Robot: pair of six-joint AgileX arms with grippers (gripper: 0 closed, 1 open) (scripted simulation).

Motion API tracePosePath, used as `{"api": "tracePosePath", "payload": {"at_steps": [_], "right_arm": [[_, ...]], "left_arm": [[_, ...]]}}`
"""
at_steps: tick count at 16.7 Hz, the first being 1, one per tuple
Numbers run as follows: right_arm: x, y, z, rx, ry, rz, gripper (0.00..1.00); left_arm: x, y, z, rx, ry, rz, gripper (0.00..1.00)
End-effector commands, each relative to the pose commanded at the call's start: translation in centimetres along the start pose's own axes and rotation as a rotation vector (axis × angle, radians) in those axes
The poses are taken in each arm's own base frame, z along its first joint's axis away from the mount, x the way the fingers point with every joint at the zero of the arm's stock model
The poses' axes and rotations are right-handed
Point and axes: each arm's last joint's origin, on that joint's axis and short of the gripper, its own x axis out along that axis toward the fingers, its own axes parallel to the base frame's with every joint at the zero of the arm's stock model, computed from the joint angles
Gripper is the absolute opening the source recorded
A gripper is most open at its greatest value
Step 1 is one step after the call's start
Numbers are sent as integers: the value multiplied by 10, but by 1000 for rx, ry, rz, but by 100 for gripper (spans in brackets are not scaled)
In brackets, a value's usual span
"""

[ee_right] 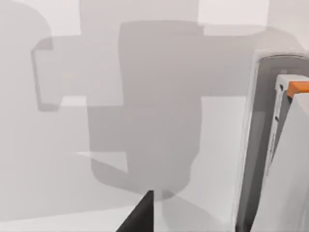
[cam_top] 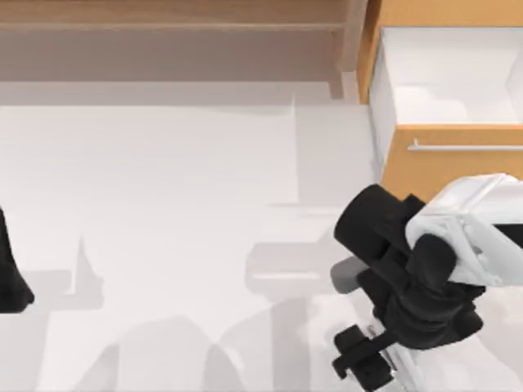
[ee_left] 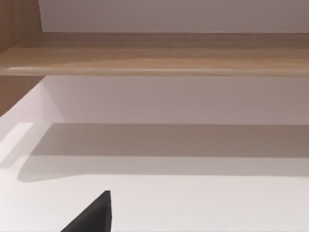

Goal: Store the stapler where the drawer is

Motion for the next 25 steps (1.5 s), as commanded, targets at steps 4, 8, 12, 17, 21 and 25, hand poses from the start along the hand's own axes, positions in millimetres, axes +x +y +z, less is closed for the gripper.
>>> {"api": "tracePosePath", "payload": {"at_steps": [4, 8, 12, 17, 21, 25], "right_arm": [[0, 0, 0, 0, 0, 0, 25], [0, 0, 0, 0, 0, 0, 0], [0, 0, 0, 0, 0, 0, 0], [-2, 0, 0, 1, -3, 1, 0], [-17, 0, 0, 0, 6, -2, 0], [-30, 0, 0, 1, -1, 0, 0]], "left_arm": [[0, 0, 0, 0, 0, 0, 100], [0, 0, 0, 0, 0, 0, 100], [0, 0, 0, 0, 0, 0, 100], [0, 0, 0, 0, 0, 0, 100], [0, 0, 0, 0, 0, 0, 100], [0, 0, 0, 0, 0, 0, 100]]}}
